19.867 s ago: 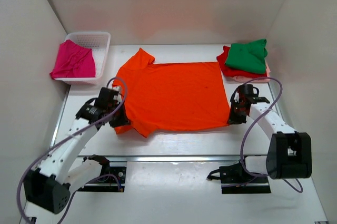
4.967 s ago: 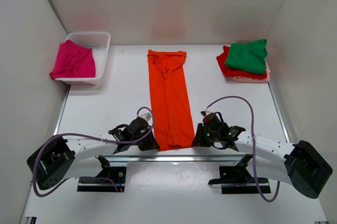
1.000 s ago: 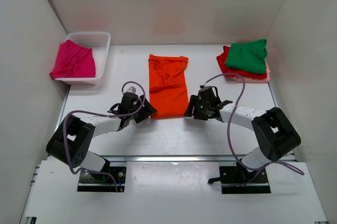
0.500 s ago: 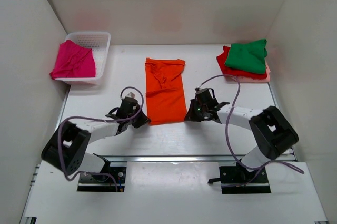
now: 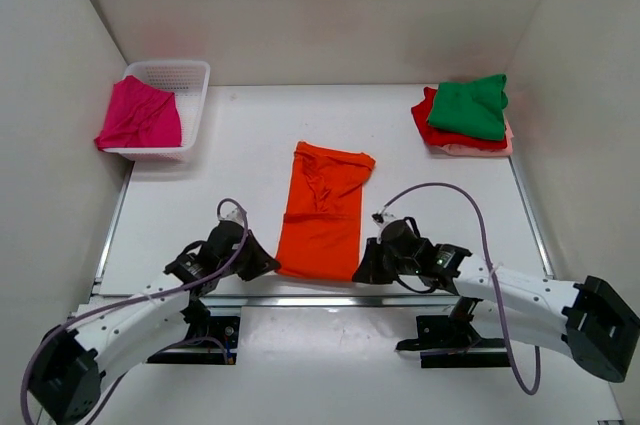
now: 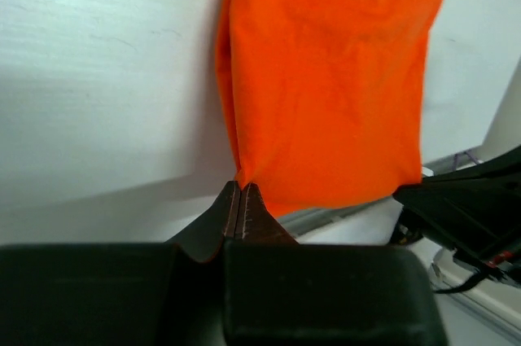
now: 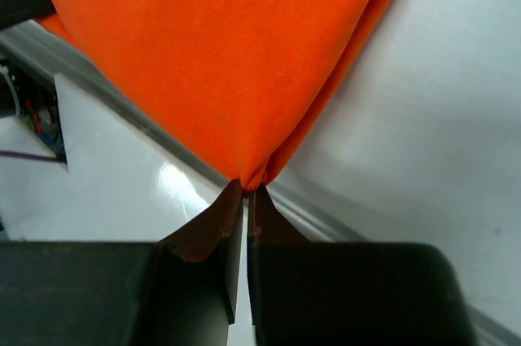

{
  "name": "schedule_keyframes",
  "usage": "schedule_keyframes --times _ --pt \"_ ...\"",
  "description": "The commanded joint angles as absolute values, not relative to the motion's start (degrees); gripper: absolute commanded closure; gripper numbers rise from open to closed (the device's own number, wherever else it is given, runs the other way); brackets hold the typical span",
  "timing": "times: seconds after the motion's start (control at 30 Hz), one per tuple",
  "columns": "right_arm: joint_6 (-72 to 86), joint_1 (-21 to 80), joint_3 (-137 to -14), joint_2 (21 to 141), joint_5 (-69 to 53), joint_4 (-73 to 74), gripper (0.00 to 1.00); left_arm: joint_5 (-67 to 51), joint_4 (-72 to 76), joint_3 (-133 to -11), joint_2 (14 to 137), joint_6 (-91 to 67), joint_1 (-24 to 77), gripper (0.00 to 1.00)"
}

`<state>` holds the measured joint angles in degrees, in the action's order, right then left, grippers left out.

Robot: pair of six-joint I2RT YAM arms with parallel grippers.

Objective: Fold and stack the t-shirts
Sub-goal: Fold the long partially folded tshirt into a neat square

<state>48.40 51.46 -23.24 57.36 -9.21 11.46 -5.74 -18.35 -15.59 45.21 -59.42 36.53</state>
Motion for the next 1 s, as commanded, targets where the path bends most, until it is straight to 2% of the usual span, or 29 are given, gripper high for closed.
schedule_keyframes --times 0.0,0.17,0.3,0.47,0.63,0.77,0.97 --pt "51.9 53.1 -22.6 53.1 -9.3 15.8 1.00 -4.9 -25.0 -16.7 40.0 -62.8 37.5 1.00" --pt "49.1 49.1 -25.5 49.2 -13.2 20.9 1.00 -8.6 -27.1 -22.0 38.5 -61.4 34.7 1.00" --pt "44.3 40.8 -31.2 49.3 -18.4 23.2 1.00 -10.4 -25.9 -29.9 46.6 -57.0 31.1 1.00" --pt "36.3 29.9 -37.8 56.8 -24.0 21.8 1.00 -16.3 -15.8 -37.9 60.0 -54.2 25.1 0.97" --pt "29.2 21.5 -46.4 66.9 -27.9 18.2 1.00 -17.1 -11.8 -47.3 71.4 -50.6 20.8 0.96" --pt "27.0 19.4 -52.8 74.1 -28.6 17.0 1.00 -17.2 -7.6 -52.6 77.9 -51.0 18.4 0.96" --pt "27.1 16.3 -61.9 83.1 -29.1 13.0 1.00 -18.5 -3.9 -61.6 87.4 -50.8 15.6 0.89"
